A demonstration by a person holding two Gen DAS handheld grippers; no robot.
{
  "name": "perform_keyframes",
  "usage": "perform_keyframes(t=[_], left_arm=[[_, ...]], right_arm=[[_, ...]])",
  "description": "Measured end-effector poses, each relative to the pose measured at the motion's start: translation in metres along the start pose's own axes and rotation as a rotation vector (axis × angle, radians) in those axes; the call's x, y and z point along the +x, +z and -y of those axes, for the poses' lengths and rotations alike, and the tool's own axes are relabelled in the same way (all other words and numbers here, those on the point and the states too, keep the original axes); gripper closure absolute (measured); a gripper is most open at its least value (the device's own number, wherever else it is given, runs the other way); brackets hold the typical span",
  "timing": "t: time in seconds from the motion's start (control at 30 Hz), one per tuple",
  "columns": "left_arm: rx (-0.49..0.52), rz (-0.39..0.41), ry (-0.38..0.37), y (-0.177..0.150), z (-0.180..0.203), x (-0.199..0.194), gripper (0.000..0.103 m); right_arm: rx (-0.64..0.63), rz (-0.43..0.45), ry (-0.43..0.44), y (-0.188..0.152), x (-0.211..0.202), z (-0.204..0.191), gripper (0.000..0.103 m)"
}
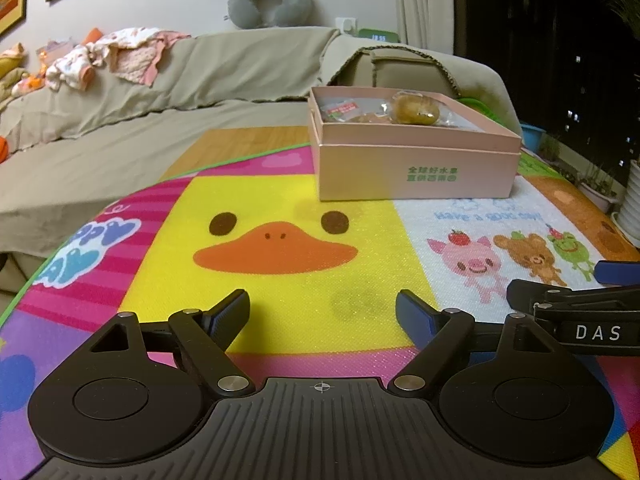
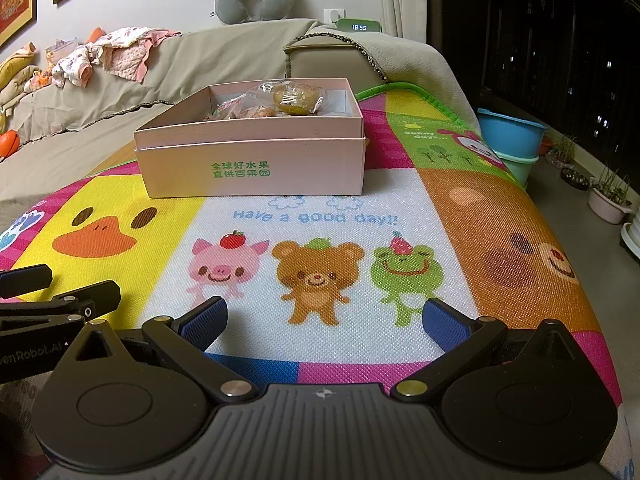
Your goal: Organize objects
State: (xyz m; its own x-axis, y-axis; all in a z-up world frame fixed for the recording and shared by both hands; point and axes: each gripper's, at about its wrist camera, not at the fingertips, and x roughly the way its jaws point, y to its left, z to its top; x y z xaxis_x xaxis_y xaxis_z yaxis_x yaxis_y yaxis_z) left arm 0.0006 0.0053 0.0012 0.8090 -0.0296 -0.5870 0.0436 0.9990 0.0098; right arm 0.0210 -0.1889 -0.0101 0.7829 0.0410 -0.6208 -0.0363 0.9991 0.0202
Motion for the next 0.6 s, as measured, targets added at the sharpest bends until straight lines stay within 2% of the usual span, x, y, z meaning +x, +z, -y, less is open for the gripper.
perform_keyframes(t=[0.6], left_arm=[[0.0, -0.001, 0.002, -0.0003, 0.0004, 0.0, 0.017]], right_arm=[[0.0, 0.0, 0.0, -0.0003, -0.0003, 0.0002, 0.0]])
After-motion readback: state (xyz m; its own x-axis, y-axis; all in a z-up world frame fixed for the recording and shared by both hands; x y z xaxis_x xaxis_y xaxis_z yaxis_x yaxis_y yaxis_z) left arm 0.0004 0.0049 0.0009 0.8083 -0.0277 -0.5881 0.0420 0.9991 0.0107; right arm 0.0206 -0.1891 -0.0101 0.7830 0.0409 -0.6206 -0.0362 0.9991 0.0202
